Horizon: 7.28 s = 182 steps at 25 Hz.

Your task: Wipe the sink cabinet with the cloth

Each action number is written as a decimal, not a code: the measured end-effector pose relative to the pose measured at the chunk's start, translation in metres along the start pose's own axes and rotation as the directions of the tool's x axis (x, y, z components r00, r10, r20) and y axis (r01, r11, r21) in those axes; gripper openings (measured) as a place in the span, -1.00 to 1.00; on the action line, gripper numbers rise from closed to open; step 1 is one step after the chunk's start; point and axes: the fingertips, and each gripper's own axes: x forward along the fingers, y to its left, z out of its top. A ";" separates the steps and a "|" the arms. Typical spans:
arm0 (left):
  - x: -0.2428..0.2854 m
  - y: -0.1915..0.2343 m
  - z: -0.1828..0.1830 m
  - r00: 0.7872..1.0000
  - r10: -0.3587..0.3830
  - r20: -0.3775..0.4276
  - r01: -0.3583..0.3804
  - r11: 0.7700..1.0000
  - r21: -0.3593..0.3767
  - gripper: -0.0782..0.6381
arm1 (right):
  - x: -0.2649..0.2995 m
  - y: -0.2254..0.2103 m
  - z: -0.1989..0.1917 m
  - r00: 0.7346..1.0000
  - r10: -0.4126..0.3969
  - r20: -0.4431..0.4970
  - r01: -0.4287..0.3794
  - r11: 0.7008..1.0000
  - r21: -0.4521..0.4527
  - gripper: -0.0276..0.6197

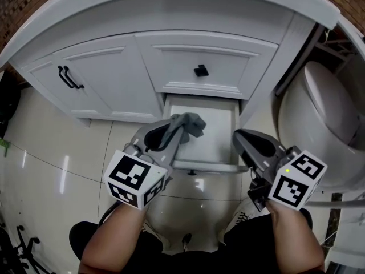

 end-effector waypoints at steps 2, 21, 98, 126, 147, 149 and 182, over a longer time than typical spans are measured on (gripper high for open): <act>0.029 -0.008 -0.001 0.998 -0.049 -0.040 0.049 0.999 -0.007 -0.67 | -0.007 -0.020 0.001 0.999 -0.035 0.011 0.035 0.999 0.024 -0.91; 0.197 -0.029 -0.088 0.851 -0.152 -0.503 0.255 0.956 0.143 -0.67 | -0.026 -0.093 0.001 0.997 -0.063 0.037 0.056 0.985 0.164 -0.91; 0.084 0.002 -0.169 0.517 -0.163 -0.840 0.617 0.751 0.234 -0.67 | 0.014 -0.066 -0.009 1.000 0.006 -0.006 -0.005 0.986 0.166 -0.91; 0.093 -0.052 -0.133 0.523 -0.323 -0.789 0.692 0.701 0.172 -0.67 | 0.002 -0.059 -0.004 1.000 -0.012 0.011 0.010 0.989 0.149 -0.91; 0.093 -0.061 -0.161 0.403 -0.273 -0.874 0.776 0.607 0.169 -0.67 | -0.005 -0.067 -0.003 1.000 -0.014 0.020 0.011 0.985 0.171 -0.91; 0.084 -0.049 -0.163 0.407 -0.256 -0.877 0.765 0.620 0.174 -0.67 | -0.001 -0.064 -0.003 1.000 -0.012 0.015 0.009 0.986 0.167 -0.91; 0.007 0.034 -0.096 0.787 -0.083 -0.611 0.396 0.828 0.397 -0.67 | -0.031 -0.004 -0.013 0.997 -0.082 0.006 0.081 0.995 0.065 -0.91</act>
